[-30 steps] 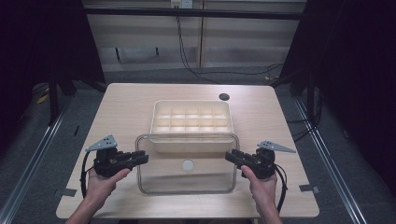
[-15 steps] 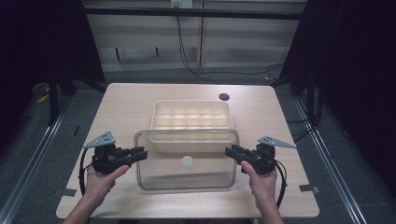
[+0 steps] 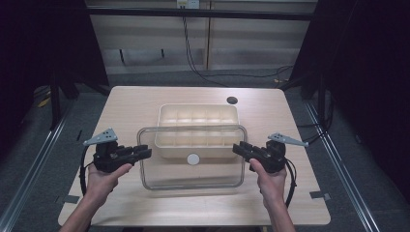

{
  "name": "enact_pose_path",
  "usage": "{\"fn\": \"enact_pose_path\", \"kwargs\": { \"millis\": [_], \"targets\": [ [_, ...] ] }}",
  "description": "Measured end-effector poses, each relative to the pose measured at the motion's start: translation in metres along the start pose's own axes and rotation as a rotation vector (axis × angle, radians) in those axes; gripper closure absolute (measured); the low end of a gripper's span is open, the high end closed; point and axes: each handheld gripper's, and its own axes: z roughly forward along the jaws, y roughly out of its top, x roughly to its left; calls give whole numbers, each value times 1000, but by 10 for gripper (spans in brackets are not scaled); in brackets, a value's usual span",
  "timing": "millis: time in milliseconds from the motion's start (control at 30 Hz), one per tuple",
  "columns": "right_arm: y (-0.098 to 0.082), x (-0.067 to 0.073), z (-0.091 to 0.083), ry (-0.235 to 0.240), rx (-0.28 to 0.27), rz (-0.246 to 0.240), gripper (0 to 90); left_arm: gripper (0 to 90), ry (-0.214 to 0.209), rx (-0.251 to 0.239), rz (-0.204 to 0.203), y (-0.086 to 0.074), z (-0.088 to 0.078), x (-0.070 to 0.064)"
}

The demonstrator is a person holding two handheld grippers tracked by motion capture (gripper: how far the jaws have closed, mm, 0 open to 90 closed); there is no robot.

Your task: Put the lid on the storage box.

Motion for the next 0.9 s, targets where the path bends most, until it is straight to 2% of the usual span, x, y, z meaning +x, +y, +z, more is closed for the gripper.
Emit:
{"fn": "enact_pose_path", "kwargs": {
  "millis": [100, 267, 500, 733, 900],
  "targets": [
    [5, -1, 0, -1, -6, -5, 609, 693, 4, -2, 12, 6, 1, -1],
    [12, -3, -1, -4, -27, 14, 612, 684, 10, -22, -11, 13, 7, 0],
    [18, -8, -1, -5, -31, 23, 612, 685, 10, -32, -6, 21, 10, 2],
    [30, -8, 2, -11, -30, 8, 616, 683, 15, -35, -12, 28, 12, 7],
    [42, -10, 3, 2, -31, 2, 631, 678, 17, -40, -5, 38, 13, 10]
  ]
}}
